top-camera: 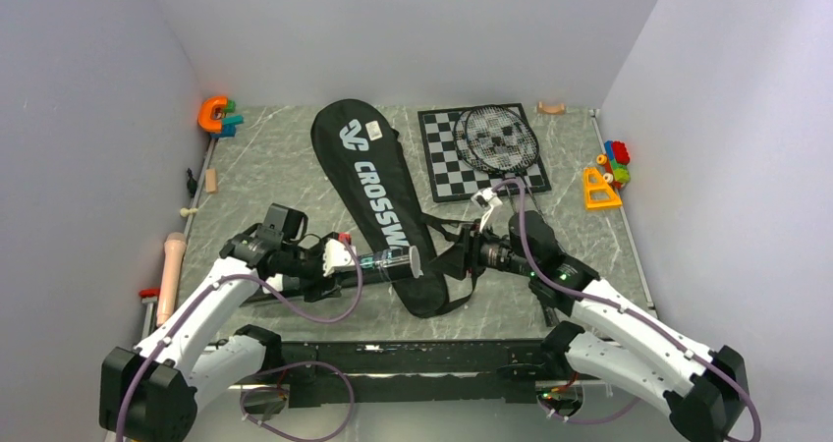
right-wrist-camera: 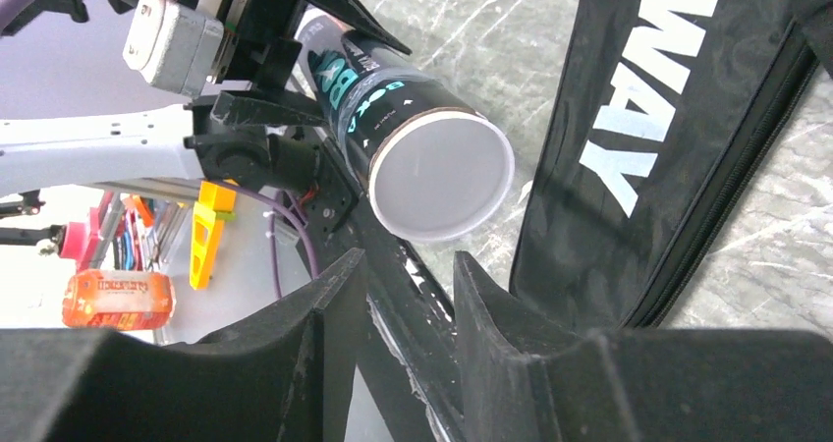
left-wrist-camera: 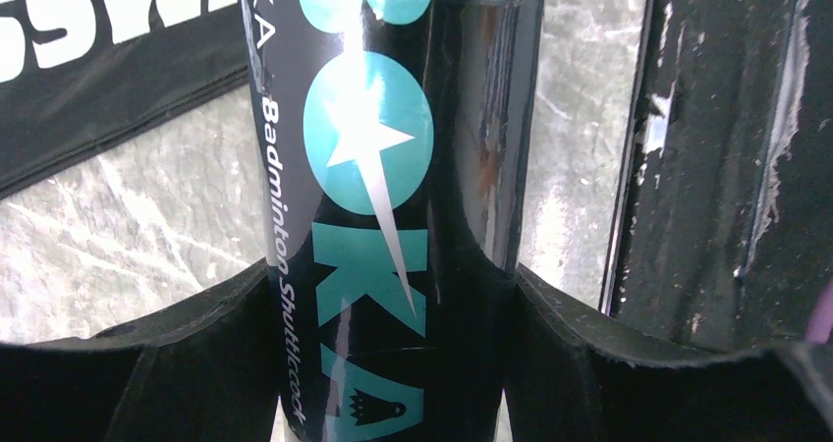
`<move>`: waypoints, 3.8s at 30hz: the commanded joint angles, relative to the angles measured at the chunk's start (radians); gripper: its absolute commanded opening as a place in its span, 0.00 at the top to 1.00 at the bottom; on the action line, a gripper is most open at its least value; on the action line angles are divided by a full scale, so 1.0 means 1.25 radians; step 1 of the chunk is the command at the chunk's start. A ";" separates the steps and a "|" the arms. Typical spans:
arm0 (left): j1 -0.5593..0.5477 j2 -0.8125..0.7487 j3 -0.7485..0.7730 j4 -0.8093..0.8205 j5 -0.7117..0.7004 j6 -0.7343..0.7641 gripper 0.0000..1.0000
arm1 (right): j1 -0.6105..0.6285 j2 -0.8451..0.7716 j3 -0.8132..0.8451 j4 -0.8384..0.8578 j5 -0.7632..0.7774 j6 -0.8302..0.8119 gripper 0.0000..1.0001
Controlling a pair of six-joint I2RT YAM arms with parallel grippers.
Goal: Pack up the badminton gear
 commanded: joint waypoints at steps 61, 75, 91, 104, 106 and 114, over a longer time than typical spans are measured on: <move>-0.059 -0.038 0.110 0.168 0.151 -0.192 1.00 | 0.123 0.121 0.067 0.184 0.066 0.062 1.00; -0.031 -0.031 0.222 0.117 -0.030 -0.289 1.00 | 0.113 -0.022 0.076 0.022 0.306 0.043 0.18; 0.325 0.360 0.398 0.113 -0.340 -0.483 1.00 | -0.110 0.037 0.198 -0.184 0.288 -0.006 0.04; 0.392 0.630 0.463 0.164 -0.456 -0.580 0.87 | -0.110 0.077 0.131 -0.168 0.255 0.023 0.00; 0.394 0.636 0.443 0.180 -0.453 -0.584 0.73 | -0.111 0.093 0.132 -0.167 0.254 0.021 0.00; 0.397 0.579 0.425 0.197 -0.418 -0.590 0.05 | -0.110 0.219 0.197 -0.180 0.233 0.012 0.00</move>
